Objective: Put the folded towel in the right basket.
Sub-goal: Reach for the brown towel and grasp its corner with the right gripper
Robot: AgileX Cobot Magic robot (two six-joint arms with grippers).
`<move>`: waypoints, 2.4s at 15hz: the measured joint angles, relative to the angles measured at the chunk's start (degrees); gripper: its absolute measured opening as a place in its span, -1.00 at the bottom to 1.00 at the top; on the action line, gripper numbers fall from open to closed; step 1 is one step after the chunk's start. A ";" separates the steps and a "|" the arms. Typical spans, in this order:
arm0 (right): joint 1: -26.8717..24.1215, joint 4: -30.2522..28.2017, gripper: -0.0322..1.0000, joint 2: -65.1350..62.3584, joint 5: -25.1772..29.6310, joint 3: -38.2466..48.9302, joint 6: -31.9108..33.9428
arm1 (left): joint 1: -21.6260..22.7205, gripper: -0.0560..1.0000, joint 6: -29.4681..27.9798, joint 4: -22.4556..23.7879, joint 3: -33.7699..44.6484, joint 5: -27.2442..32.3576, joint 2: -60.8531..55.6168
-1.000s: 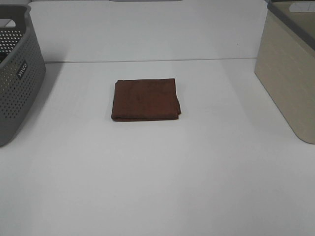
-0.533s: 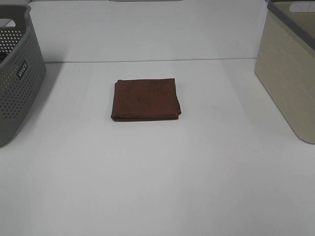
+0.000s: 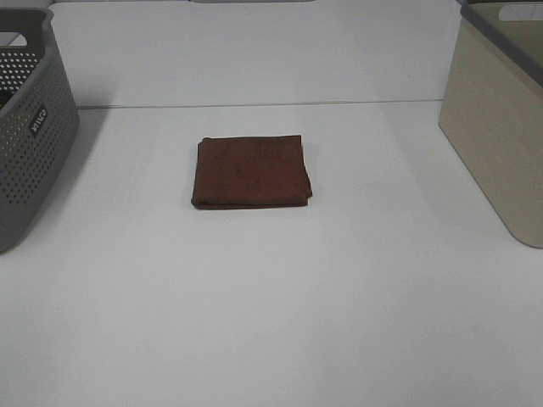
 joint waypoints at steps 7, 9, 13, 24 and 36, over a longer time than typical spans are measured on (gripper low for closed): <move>0.00 0.00 0.36 0.00 0.00 0.00 0.00 | 0.00 0.94 0.00 0.00 0.00 0.00 0.00; 0.00 0.00 0.36 0.00 0.00 0.00 0.00 | 0.00 0.94 0.00 0.00 0.00 0.00 0.00; 0.00 0.63 0.36 1.89 -1.32 -0.74 0.00 | 0.00 0.94 0.00 0.00 0.00 0.00 0.00; 0.00 10.89 0.36 54.03 -12.78 -25.44 -4.18 | 0.00 0.94 0.00 0.00 0.00 0.00 0.00; 6.02 22.52 0.30 102.96 0.92 -71.45 -12.09 | 0.00 0.94 0.00 0.00 0.00 0.00 0.00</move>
